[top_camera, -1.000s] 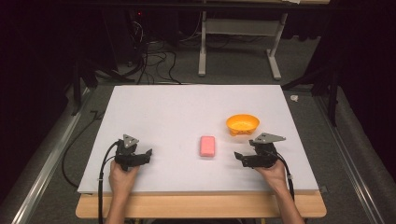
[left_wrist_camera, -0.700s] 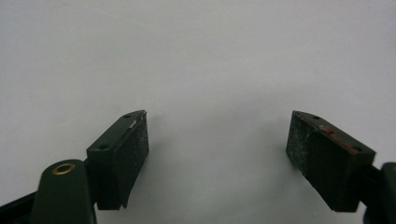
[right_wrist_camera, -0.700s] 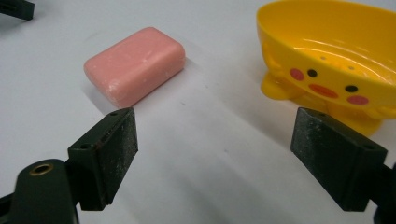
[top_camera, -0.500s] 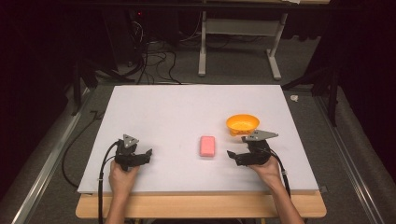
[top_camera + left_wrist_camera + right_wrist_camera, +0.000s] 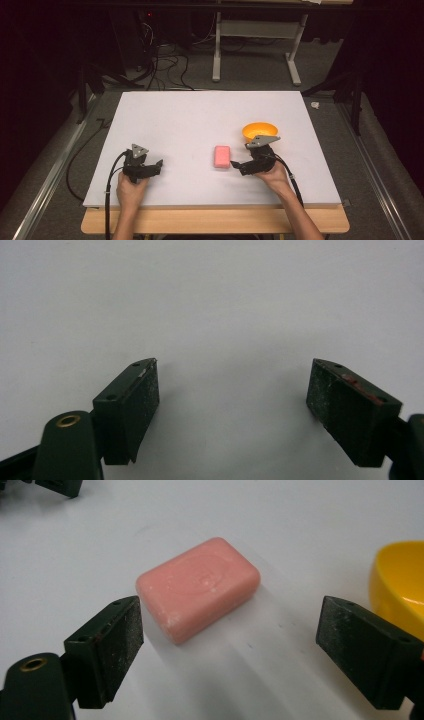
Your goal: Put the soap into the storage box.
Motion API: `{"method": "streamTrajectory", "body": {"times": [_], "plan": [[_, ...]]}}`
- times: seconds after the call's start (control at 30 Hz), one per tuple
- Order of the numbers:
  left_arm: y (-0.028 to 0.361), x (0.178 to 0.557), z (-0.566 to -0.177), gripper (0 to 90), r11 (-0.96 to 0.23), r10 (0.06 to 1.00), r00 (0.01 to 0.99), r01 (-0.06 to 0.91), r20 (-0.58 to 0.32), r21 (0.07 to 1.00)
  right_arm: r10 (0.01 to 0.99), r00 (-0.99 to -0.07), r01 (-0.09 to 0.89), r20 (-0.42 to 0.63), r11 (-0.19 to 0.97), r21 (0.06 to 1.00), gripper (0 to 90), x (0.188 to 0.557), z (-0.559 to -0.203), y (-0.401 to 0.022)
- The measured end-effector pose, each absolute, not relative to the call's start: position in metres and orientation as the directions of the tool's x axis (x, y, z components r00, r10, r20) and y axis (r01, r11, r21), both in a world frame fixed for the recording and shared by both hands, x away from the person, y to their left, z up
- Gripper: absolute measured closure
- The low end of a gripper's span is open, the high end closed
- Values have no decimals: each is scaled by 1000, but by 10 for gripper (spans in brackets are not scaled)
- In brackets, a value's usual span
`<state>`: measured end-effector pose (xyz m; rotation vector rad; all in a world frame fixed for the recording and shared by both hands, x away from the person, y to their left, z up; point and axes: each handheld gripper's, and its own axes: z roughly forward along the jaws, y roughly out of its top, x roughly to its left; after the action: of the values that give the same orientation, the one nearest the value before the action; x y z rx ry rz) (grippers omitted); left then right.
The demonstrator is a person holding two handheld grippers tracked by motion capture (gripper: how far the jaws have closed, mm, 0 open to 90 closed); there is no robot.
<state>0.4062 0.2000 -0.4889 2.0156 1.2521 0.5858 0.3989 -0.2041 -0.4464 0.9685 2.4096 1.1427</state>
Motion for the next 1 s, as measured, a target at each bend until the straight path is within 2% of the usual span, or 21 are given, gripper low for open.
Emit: {"method": "streamTrajectory", "body": {"times": [0.47, 1.0], "plan": [[200, 406, -489, 216, -301, 901, 434, 592, 19, 748, 635, -772, 422, -22, 537, 731, 122, 417, -453, -171], [199, 406, -489, 217, -304, 901, 433, 587, 26, 750, 620, -784, 427, -14, 555, 714, 120, 428, -462, -160]]}}
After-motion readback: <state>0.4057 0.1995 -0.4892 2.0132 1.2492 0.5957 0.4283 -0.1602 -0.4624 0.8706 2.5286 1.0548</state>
